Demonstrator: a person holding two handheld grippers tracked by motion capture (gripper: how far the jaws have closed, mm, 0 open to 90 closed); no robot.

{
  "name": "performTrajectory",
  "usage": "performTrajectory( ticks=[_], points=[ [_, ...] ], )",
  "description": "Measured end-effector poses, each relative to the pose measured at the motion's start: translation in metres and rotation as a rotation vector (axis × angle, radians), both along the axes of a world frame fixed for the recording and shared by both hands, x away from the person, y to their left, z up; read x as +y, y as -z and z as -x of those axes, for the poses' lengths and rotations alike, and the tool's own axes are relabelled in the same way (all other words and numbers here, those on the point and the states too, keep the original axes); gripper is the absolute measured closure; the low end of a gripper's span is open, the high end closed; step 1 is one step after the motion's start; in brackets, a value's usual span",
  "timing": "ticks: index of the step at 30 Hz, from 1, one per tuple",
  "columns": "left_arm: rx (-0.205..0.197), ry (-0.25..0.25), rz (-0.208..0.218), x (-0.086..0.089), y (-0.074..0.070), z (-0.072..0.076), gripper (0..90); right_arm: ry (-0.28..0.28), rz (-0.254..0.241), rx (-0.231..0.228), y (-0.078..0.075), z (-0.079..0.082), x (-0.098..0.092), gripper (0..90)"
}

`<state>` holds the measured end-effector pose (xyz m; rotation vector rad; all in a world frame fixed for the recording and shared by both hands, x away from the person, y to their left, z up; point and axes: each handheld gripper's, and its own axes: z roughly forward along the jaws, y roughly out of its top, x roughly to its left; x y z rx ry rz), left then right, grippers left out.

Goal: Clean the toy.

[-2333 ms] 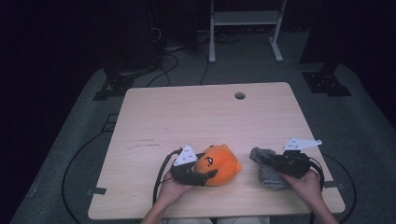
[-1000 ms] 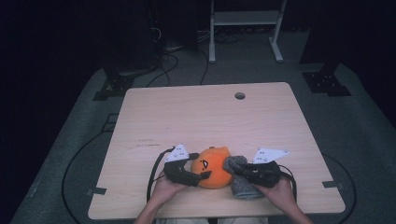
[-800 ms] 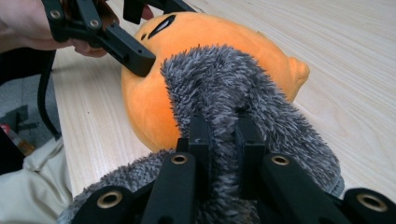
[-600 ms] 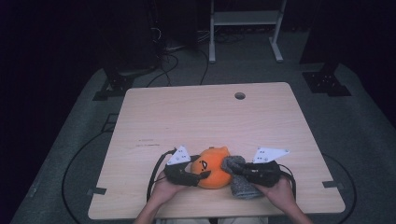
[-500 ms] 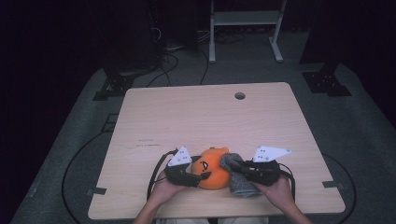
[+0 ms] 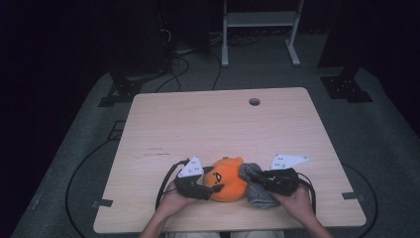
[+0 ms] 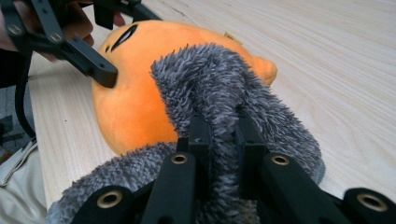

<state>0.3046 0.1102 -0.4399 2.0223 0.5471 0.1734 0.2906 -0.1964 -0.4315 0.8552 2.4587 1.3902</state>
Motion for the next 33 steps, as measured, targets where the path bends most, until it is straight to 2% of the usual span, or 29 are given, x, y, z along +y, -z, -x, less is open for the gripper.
performTrajectory(
  ticks=[1, 2, 3, 4, 6, 8, 11, 12, 13, 14, 16, 18, 19, 20, 21, 22, 23, 24, 25, 28, 29, 31, 33],
  points=[
    [0.029, -0.027, 0.025, 0.000, -0.001, -0.002, 17.4, -0.008, 0.009, -0.009, 0.000, 0.003, 0.002, 79.5],
    [0.062, -0.050, 0.042, 0.000, 0.000, -0.004, 13.6, -0.026, 0.007, -0.010, -0.001, 0.006, 0.004, 79.1],
    [0.077, -0.049, 0.045, 0.000, 0.001, -0.005, 12.5, -0.058, 0.002, -0.005, -0.001, 0.009, 0.006, 78.9],
    [0.050, -0.032, 0.025, 0.000, 0.003, -0.003, 16.2, -0.083, 0.007, -0.027, -0.001, 0.014, 0.008, 78.8],
    [0.022, -0.018, 0.005, -0.001, 0.003, 0.000, 24.9, -0.084, 0.038, -0.053, -0.003, 0.015, 0.008, 79.1],
    [-0.011, -0.005, -0.019, -0.003, 0.003, 0.002, 29.7, -0.060, 0.022, -0.037, -0.005, 0.008, 0.003, 79.2],
    [-0.047, 0.015, -0.050, -0.006, 0.002, 0.007, 31.8, 0.005, 0.048, -0.012, 0.000, -0.008, -0.005, 79.0],
    [-0.065, 0.023, -0.059, -0.007, 0.002, 0.008, 32.2, 0.011, 0.045, 0.017, 0.002, -0.013, -0.008, 79.0],
    [-0.065, 0.023, -0.059, -0.007, 0.002, 0.008, 32.4, 0.011, 0.045, 0.017, 0.002, -0.013, -0.008, 79.0],
    [-0.093, 0.038, -0.083, -0.009, 0.001, 0.012, 32.5, -0.013, -0.009, 0.040, 0.003, -0.015, -0.011, 79.0],
    [-0.106, 0.048, -0.090, -0.009, 0.001, 0.014, 32.5, -0.049, -0.023, -0.002, -0.002, -0.008, -0.007, 79.0],
    [-0.122, 0.056, -0.102, -0.011, 0.001, 0.016, 32.5, -0.068, -0.036, -0.018, -0.004, -0.005, -0.002, 78.9],
    [-0.122, 0.056, -0.102, -0.011, 0.001, 0.016, 32.5, -0.068, -0.036, -0.018, -0.004, -0.005, -0.002, 78.9],
    [-0.128, 0.059, -0.109, -0.012, 0.000, 0.017, 32.6, -0.055, -0.003, -0.006, 0.000, -0.008, -0.003, 78.8],
    [-0.136, 0.062, -0.110, -0.014, 0.001, 0.018, 32.8, -0.049, -0.001, 0.008, 0.002, -0.010, -0.005, 78.8],
    [-0.140, 0.063, -0.110, -0.015, 0.001, 0.018, 33.0, -0.035, -0.015, 0.044, 0.006, -0.013, -0.008, 78.9],
    [-0.140, 0.063, -0.110, -0.015, 0.001, 0.018, 33.0, -0.035, -0.015, 0.044, 0.006, -0.013, -0.008, 78.9],
    [-0.142, 0.065, -0.110, -0.015, 0.001, 0.018, 33.0, -0.026, -0.027, 0.073, 0.008, -0.015, -0.011, 78.9],
    [-0.142, 0.066, -0.106, -0.015, 0.001, 0.018, 33.0, -0.013, -0.010, 0.081, 0.008, -0.015, -0.013, 79.1],
    [-0.140, 0.065, -0.103, -0.014, 0.001, 0.018, 33.0, -0.022, -0.027, 0.073, 0.004, -0.012, -0.013, 79.1],
    [-0.140, 0.065, -0.106, -0.013, 0.002, 0.018, 32.9, -0.043, -0.019, 0.046, 0.000, -0.008, -0.007, 77.7],
    [-0.134, 0.062, -0.094, -0.013, 0.002, 0.017, 32.8, -0.042, -0.002, 0.035, 0.001, -0.007, -0.004, 74.6],
    [-0.130, 0.061, -0.093, -0.012, 0.002, 0.017, 32.7, -0.042, -0.013, 0.036, 0.001, -0.008, -0.005, 72.0]
  ],
)
